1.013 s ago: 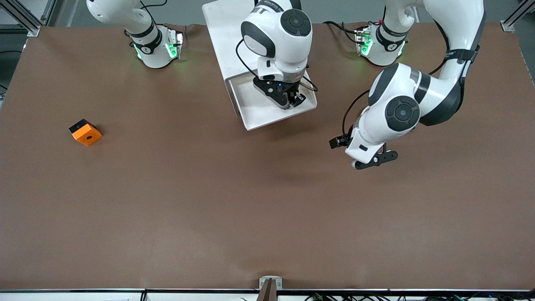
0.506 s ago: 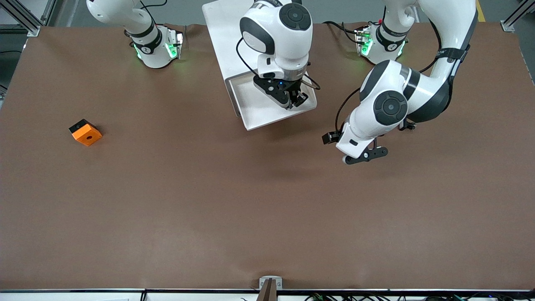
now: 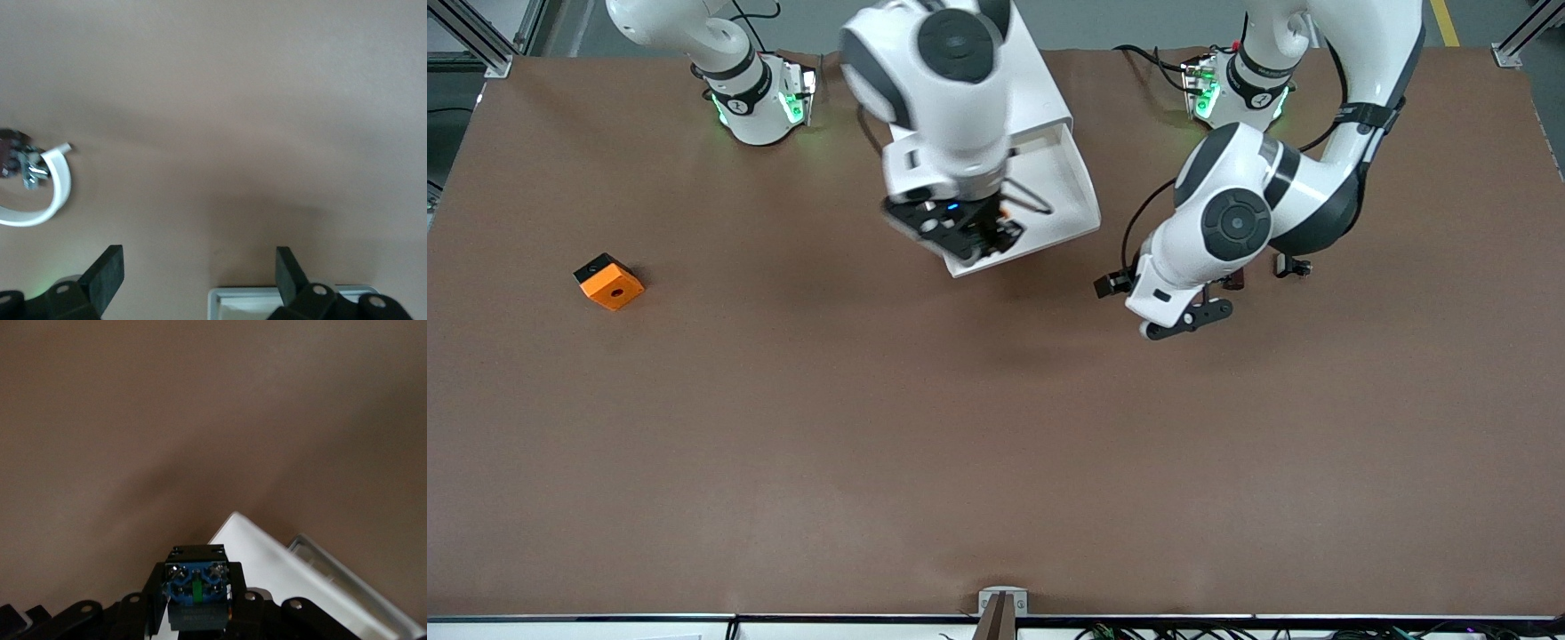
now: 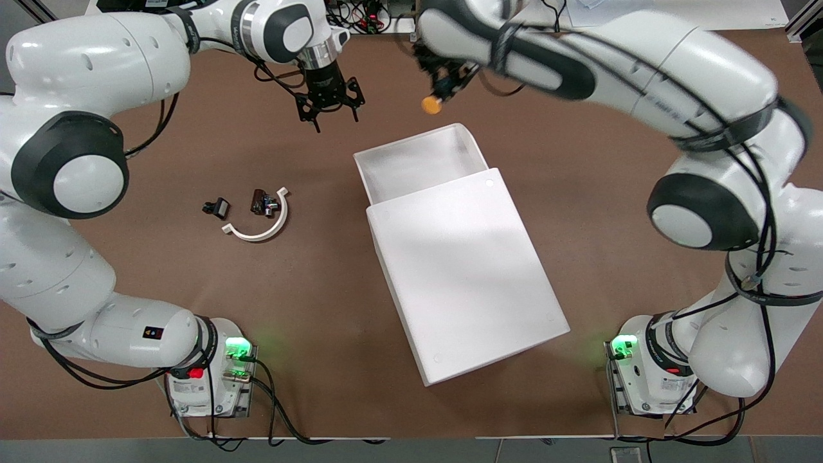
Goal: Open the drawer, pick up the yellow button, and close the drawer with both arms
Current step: 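Push the drawer shut with the left gripper while the right gripper carries the button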
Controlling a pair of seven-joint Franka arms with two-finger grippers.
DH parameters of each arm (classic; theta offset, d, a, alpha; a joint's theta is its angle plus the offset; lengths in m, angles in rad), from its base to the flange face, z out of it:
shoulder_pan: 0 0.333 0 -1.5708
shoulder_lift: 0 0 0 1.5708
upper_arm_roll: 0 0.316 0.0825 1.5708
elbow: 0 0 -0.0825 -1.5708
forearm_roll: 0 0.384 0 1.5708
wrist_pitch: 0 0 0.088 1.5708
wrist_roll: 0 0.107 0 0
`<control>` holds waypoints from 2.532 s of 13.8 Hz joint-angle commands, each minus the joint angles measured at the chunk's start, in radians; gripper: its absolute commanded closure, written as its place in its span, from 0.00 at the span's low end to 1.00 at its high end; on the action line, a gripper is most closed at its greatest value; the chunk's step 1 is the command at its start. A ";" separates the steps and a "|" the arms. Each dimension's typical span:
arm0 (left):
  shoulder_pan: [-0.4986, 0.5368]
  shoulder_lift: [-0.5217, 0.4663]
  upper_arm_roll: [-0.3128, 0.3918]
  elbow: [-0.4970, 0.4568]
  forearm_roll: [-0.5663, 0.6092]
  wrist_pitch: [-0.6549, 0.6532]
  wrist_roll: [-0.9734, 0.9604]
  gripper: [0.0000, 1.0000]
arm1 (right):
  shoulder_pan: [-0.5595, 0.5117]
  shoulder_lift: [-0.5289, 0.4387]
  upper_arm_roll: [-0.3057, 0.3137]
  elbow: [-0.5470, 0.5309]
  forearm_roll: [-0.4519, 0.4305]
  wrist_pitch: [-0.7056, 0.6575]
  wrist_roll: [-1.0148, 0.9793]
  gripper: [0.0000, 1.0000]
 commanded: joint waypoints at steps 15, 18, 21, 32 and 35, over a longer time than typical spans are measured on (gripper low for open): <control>-0.165 0.073 -0.116 -0.010 -0.142 0.004 -0.344 0.00 | -0.751 -0.067 0.011 -0.662 0.010 0.657 -1.113 1.00; -0.206 0.073 -0.116 -0.010 -0.225 0.004 -0.352 0.00 | -0.816 0.003 0.011 -0.670 0.010 0.733 -1.209 1.00; -0.249 0.085 -0.116 -0.009 -0.274 0.006 -0.385 0.00 | -0.845 0.046 0.012 -0.716 0.016 0.840 -1.271 1.00; -0.272 0.093 -0.104 0.011 -0.308 0.070 -0.464 0.00 | -0.856 0.135 0.015 -0.716 0.039 0.892 -1.265 0.00; -0.158 0.088 -0.099 0.045 -0.247 0.063 -0.465 0.00 | -0.850 0.131 0.015 -0.696 0.037 0.882 -1.277 0.00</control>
